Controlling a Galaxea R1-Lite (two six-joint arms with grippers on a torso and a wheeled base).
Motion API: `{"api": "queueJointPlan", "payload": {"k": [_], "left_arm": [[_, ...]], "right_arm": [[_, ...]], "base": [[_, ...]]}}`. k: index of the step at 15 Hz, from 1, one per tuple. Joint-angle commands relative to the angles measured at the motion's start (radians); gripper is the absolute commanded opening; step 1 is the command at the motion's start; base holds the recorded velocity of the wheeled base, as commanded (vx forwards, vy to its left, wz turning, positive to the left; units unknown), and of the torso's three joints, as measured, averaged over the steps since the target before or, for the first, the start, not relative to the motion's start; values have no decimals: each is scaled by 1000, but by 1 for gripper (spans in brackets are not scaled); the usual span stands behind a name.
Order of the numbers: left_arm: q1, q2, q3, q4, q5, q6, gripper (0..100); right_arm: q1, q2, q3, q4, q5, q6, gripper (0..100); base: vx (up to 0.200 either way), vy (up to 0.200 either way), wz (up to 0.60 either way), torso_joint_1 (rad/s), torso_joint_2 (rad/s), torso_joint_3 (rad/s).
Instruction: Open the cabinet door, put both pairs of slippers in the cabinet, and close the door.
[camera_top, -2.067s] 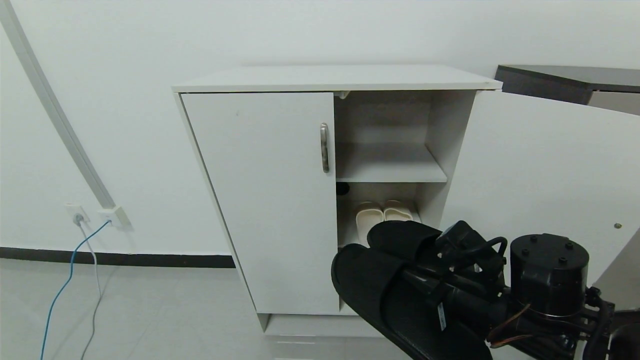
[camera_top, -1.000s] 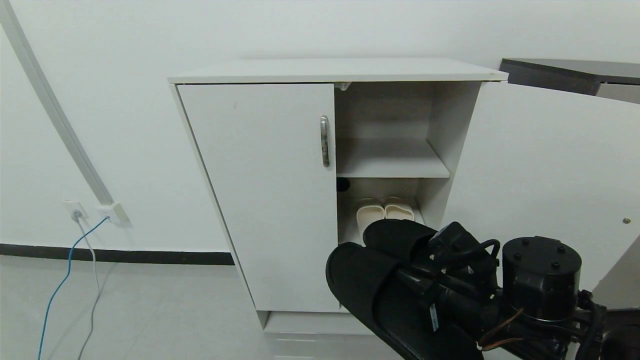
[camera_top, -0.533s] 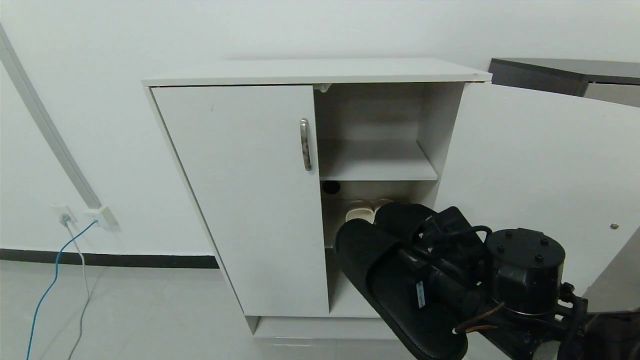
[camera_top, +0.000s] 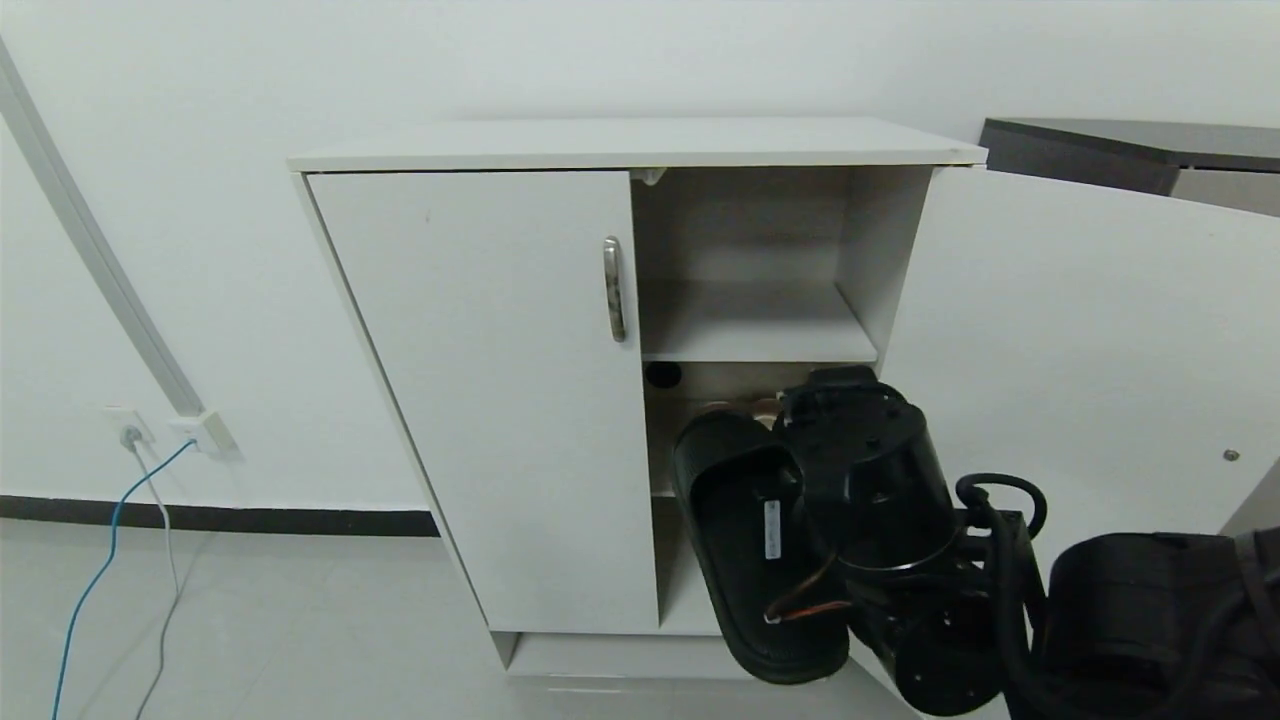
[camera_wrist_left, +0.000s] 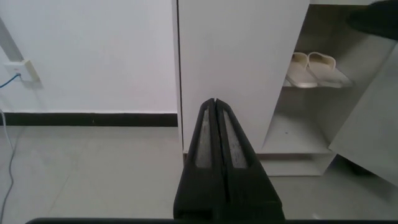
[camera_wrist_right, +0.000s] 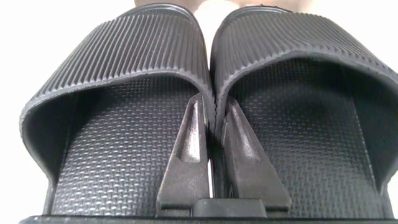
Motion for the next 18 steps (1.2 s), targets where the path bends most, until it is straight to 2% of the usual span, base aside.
{"api": "queueJointPlan", "payload": {"k": [1, 7, 15, 18], "left_arm": [[0, 0, 0, 0, 0, 0, 0], [0, 0, 0, -1, 0, 0, 0], [0, 0, 0, 0, 0, 1, 0], [0, 0, 0, 0, 0, 1, 0]], "right_arm": [[-1, 59, -95, 14, -34, 7, 0], [-71, 119, -244, 13, -43, -58, 0], [-80, 122, -260, 10, -37, -59, 0], [-80, 121, -259, 10, -37, -59, 0]], "base": [[0, 0, 0, 0, 0, 0], [0, 0, 0, 0, 0, 0], [0, 0, 0, 0, 0, 0], [200, 0, 0, 2, 4, 5]]}}
